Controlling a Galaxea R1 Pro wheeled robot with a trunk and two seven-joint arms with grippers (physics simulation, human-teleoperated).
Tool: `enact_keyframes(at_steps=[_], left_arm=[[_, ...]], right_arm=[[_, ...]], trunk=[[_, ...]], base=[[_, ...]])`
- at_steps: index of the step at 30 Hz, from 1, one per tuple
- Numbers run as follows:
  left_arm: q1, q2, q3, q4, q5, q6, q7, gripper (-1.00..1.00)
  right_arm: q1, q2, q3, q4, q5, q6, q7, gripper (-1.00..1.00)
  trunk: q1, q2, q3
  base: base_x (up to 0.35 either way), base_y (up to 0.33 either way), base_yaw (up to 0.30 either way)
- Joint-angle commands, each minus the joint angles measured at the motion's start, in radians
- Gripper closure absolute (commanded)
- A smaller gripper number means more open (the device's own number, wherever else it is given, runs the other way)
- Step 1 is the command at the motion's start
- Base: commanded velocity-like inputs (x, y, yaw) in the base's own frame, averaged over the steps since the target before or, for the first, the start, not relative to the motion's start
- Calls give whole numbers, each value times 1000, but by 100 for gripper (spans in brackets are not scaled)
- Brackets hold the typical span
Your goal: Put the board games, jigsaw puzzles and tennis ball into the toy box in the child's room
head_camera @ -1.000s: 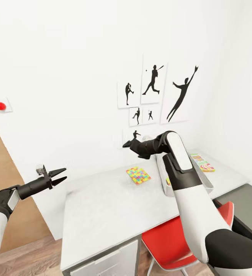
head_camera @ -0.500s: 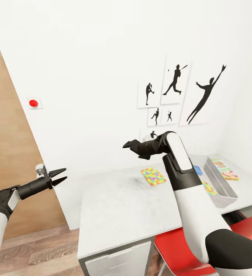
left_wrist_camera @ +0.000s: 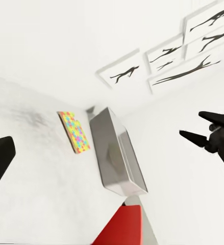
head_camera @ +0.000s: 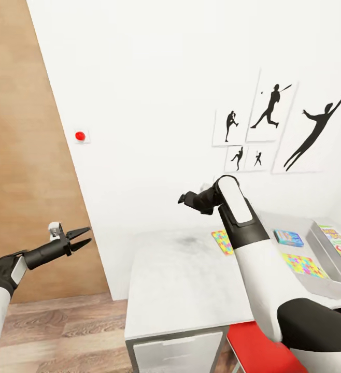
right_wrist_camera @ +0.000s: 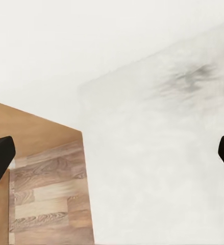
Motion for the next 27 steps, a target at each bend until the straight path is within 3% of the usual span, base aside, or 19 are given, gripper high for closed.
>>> enact_keyframes(at_steps=[1, 10, 13, 18, 27], left_arm=[[-1, 0, 2, 0, -1, 11, -3, -100], [-1, 0, 3, 0, -1, 12, 2, -100], [-1, 0, 3, 0, -1, 12, 4, -100], [-1, 1, 3, 0, -1, 12, 5, -100], [-1, 1, 3, 0, -1, 11, 6, -100]], right_arm=[[-12, -1, 0, 20, 16, 3, -11, -100], [-48, -7, 1, 80, 77, 3, -17, -100], [-59, -7, 0, 90, 114, 3, -37, -100], [-91, -11, -5, 175, 194, 4, -51, -100], [-115, -46, -11, 266, 222, -4, -49, -100]], trunk=[[1, -2, -3], [1, -2, -6], [1, -2, -6], [1, -2, -5], [1, -2, 0]], base=[[0, 0, 268], [0, 0, 111], [0, 0, -17], [0, 0, -178], [0, 0, -244]])
